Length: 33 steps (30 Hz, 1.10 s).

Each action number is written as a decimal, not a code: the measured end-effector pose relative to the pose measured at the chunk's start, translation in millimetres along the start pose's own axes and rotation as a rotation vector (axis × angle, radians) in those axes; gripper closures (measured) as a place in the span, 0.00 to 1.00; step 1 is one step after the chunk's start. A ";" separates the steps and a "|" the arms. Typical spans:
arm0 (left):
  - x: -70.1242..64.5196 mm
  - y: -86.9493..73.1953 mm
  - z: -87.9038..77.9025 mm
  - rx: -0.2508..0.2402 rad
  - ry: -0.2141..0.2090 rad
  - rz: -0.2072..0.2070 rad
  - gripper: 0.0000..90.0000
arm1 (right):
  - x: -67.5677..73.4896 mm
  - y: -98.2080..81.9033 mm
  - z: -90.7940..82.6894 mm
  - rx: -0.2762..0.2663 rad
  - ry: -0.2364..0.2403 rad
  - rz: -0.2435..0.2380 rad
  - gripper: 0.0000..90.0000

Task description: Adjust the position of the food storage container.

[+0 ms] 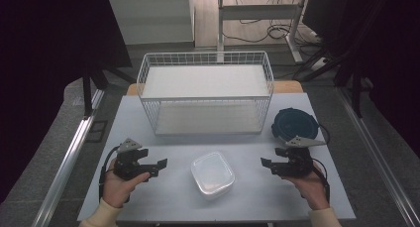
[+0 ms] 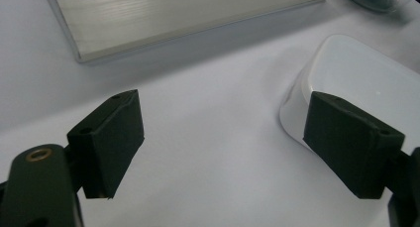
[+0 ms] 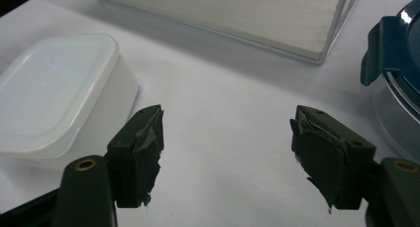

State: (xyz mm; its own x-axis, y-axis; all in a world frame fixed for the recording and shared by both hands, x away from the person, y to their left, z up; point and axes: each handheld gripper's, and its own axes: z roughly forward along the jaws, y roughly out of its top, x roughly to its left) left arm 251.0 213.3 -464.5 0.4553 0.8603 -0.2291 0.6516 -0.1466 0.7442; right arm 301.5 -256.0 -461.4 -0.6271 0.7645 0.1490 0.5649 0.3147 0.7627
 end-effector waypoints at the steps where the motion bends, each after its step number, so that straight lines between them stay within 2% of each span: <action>1: -1.1 -0.4 -0.3 0.002 -0.001 0.003 0.17 | 0.1 0.4 0.1 0.004 -0.002 -0.003 0.32; 11: -5.7 -1.4 -6.9 -0.006 0.004 0.009 0.17 | -2.5 8.1 -5.4 0.003 0.006 0.001 0.42; 22: -7.8 3.0 -4.5 0.002 -0.003 0.024 0.16 | -5.5 13.8 -11.7 0.003 -0.005 -0.001 0.45; 31: -0.5 4.1 -9.3 -0.012 0.001 0.002 0.16 | -18.1 29.6 -9.6 0.039 -0.020 0.014 0.47; 33: -0.4 3.7 -8.7 -0.010 -0.002 0.003 0.16 | -25.1 36.3 -10.9 0.039 -0.021 0.036 0.49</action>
State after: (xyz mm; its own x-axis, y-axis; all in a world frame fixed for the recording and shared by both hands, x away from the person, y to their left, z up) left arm 247.9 216.7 -456.2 0.4582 0.8590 -0.2282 0.6445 -0.1443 0.7508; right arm 331.9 -269.9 -430.5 -0.5950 0.7872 0.1620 0.6074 0.3085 0.7321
